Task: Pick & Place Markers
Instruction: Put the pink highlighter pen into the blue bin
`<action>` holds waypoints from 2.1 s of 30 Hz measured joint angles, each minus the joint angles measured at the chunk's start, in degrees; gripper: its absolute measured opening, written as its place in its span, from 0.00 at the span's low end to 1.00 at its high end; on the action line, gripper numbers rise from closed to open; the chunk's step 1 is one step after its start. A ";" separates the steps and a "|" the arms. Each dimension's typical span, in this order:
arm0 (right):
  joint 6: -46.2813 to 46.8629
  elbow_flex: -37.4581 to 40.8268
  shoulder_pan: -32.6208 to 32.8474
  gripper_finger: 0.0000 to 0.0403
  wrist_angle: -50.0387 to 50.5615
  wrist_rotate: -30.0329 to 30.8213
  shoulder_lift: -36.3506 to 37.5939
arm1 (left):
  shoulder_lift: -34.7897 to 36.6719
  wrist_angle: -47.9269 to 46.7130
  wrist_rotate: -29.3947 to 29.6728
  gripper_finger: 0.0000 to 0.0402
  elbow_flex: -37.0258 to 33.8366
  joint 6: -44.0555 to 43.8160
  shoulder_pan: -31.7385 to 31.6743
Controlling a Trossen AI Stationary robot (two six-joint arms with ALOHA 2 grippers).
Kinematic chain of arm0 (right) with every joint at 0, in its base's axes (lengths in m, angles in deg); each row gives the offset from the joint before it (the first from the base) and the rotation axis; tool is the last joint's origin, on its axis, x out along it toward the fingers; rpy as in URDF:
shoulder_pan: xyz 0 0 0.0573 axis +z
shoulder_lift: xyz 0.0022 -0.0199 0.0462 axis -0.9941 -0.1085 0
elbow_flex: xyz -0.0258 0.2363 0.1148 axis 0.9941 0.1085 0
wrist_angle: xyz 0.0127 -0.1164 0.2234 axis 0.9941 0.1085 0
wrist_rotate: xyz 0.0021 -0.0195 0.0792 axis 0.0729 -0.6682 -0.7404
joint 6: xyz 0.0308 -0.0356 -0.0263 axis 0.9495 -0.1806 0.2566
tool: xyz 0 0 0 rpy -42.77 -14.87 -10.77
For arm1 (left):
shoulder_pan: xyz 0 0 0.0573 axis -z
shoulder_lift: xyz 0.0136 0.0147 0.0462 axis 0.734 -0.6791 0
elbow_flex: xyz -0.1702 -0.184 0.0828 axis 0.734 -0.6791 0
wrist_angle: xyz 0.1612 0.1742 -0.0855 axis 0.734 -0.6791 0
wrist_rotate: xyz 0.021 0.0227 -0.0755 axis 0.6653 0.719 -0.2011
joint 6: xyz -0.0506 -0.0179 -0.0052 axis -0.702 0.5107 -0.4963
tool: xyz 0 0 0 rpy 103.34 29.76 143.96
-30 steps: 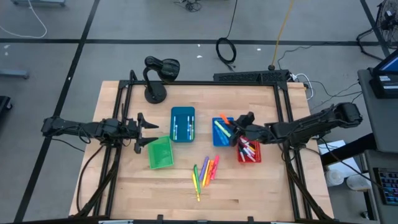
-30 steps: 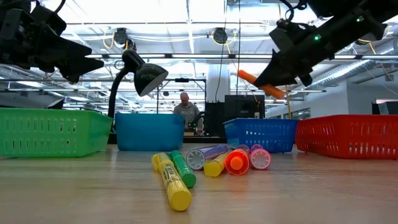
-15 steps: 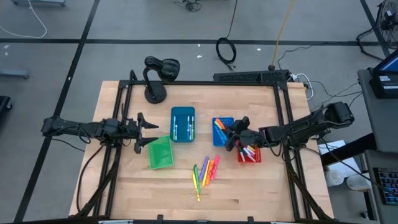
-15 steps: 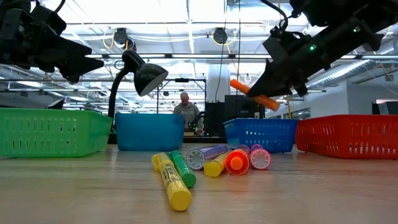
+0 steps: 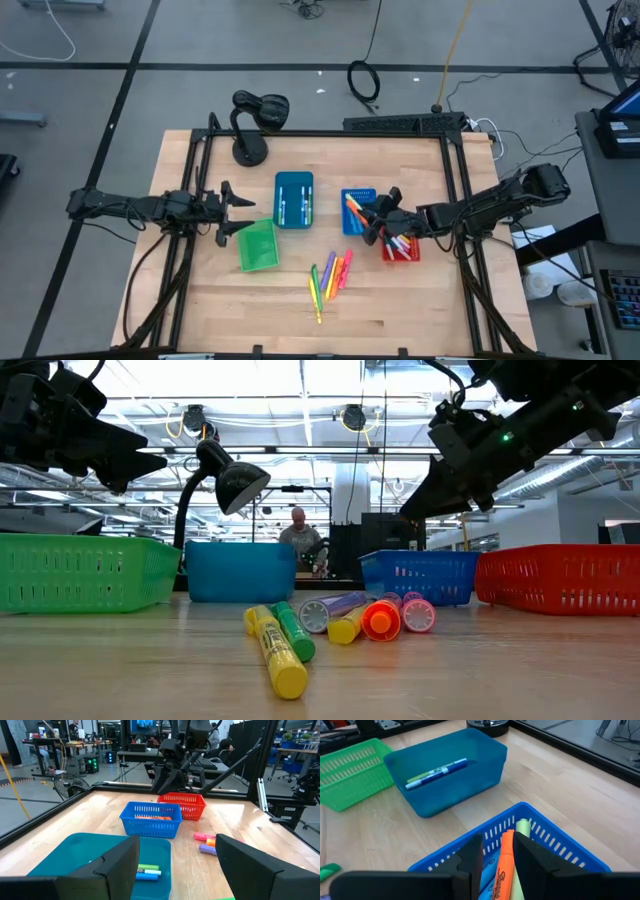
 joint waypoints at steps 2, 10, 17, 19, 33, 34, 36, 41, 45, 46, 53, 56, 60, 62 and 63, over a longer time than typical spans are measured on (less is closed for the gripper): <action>-0.52 0.00 0.00 0.24 0.02 0.00 0.00 | 0.00 0.00 0.02 0.66 -0.02 0.00 0.00; -0.77 0.00 0.00 0.24 -0.69 0.02 0.00 | -0.02 0.00 0.02 0.66 -0.02 -0.01 0.00; -4.60 0.02 0.00 0.24 -0.97 0.00 0.00 | 0.00 0.00 0.01 0.66 -0.01 -0.01 0.00; -5.83 0.02 0.00 0.24 -1.29 0.00 0.00 | 0.00 0.00 0.00 0.66 0.00 -0.01 0.00; -14.64 0.04 0.76 0.24 -11.02 -24.29 0.00 | 0.00 0.00 0.01 0.66 0.00 -0.01 0.00; -14.69 0.04 1.01 0.24 -11.87 -26.04 0.00 | 0.00 0.00 0.00 0.66 -0.02 -0.02 0.00; -14.71 0.04 1.54 0.24 -13.30 -28.94 0.00 | -0.01 0.00 0.01 0.66 0.00 -0.02 0.00; -15.55 0.04 2.79 0.24 -16.36 -35.18 0.00 | 0.00 0.00 0.00 0.66 0.00 -0.01 0.00; -15.75 0.04 3.77 0.23 -17.99 -38.61 0.00 | 0.00 0.00 0.01 0.66 -0.01 0.00 0.00; -15.83 0.04 3.95 0.23 -18.29 -39.43 0.00 | 0.00 0.00 0.01 0.66 -0.01 0.00 0.00; -17.64 0.04 5.28 0.23 -20.33 -45.10 0.00 | -0.01 0.00 0.01 0.66 -0.01 -0.02 0.00; -20.18 0.04 6.10 0.23 -20.40 -49.35 0.00 | -0.01 0.00 0.00 0.66 -0.01 -0.01 0.00; -24.21 0.04 7.59 0.23 -20.39 -53.84 0.00 | -0.01 0.00 0.00 0.66 -0.02 0.00 0.00; -26.63 0.04 8.48 0.23 -20.09 -55.36 0.00 | 0.00 0.00 0.00 0.66 0.00 0.00 0.00; -27.92 0.04 9.04 0.23 -19.77 -55.75 0.00 | -0.02 0.00 0.00 0.66 0.00 0.00 0.00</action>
